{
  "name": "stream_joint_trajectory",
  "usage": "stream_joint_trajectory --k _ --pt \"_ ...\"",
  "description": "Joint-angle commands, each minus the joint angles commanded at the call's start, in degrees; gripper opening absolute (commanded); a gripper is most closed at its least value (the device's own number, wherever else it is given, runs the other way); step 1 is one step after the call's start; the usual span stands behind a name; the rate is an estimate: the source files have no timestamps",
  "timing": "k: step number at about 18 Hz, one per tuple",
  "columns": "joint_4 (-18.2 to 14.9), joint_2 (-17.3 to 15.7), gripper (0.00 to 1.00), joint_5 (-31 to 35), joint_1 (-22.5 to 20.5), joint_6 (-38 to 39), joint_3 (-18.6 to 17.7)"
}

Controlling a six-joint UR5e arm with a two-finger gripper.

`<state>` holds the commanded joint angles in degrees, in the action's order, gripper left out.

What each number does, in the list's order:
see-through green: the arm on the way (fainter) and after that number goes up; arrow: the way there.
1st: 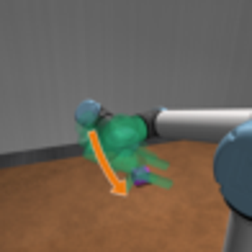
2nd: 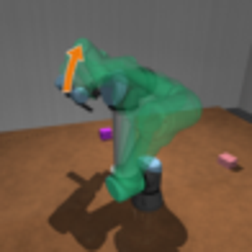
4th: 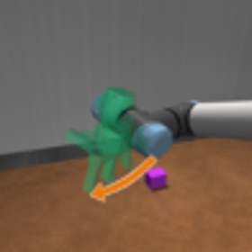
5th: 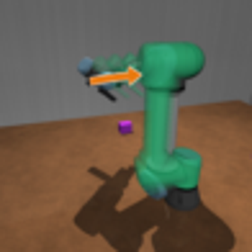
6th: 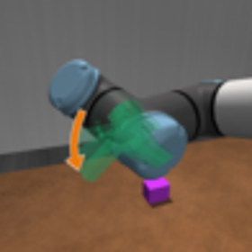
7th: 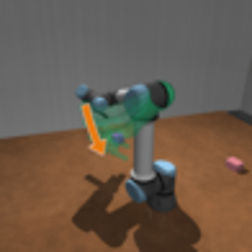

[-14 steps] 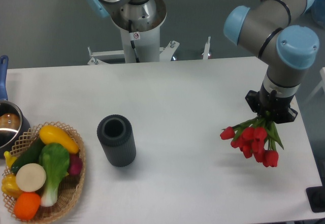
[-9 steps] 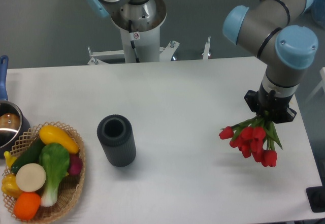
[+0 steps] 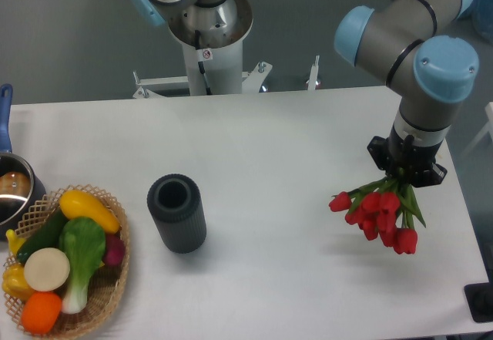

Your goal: Insert the flowers into the vase

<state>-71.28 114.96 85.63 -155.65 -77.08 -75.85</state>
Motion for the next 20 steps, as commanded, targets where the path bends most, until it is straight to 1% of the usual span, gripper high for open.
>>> stream_joint_trajectory --k 3,6,7,9,12,14,16,20 --pt "0.44 -1.05 0.0 -6.33 -0.17 0.44 0.09" --pt "3.51 -1.41 0.0 -12.83 -0.09 1.75 -0.26" --pt "3.95 -1.58 0.0 -15.55 0.0 3.06 -0.44" --pt "4.13 -1.59 0.0 -21.79 0.0 5.96 -0.44" --pt "4.31 -1.5 0.0 -33.38 0.09 9.22 -0.61" --pt "4.48 -1.23 0.0 -39.02 0.17 11.94 -0.62" --pt "4.57 -1.15 0.0 -42.81 0.88 12.83 -0.62" --pt "4.75 -1.06 0.0 -46.33 2.72 13.1 -0.62"
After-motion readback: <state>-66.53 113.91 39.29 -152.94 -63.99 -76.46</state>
